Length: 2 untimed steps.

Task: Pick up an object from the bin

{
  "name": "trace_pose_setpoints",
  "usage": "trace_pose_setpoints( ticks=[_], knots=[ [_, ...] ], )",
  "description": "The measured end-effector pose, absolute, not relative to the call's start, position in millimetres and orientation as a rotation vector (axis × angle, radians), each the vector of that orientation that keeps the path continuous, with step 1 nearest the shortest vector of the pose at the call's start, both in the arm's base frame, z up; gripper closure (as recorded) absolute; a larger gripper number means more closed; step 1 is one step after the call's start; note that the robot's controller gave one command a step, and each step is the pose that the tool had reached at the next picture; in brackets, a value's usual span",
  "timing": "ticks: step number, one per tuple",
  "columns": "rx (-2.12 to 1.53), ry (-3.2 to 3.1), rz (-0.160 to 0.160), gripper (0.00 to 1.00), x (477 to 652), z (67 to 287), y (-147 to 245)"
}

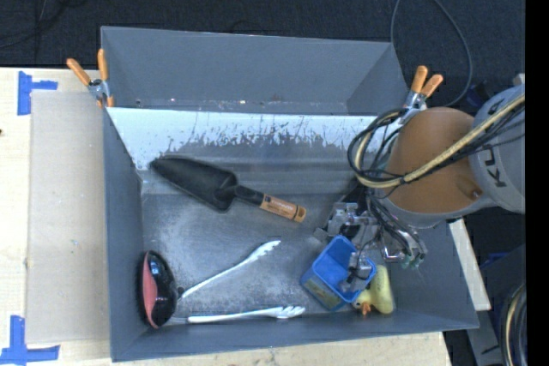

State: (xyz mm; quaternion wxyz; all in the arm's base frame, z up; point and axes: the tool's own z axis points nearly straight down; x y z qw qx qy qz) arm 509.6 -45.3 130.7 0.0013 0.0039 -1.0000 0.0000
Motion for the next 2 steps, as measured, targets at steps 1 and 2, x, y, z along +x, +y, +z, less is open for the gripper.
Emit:
trace_pose_setpoints(
  ticks=[1,2],
  knots=[
    [0.013,-3.139,0.000,0.00,509.6,130.7,-45.3],
    [0.031,-3.141,0.001,0.00,509.9,127.8,-45.0]
  ],
)
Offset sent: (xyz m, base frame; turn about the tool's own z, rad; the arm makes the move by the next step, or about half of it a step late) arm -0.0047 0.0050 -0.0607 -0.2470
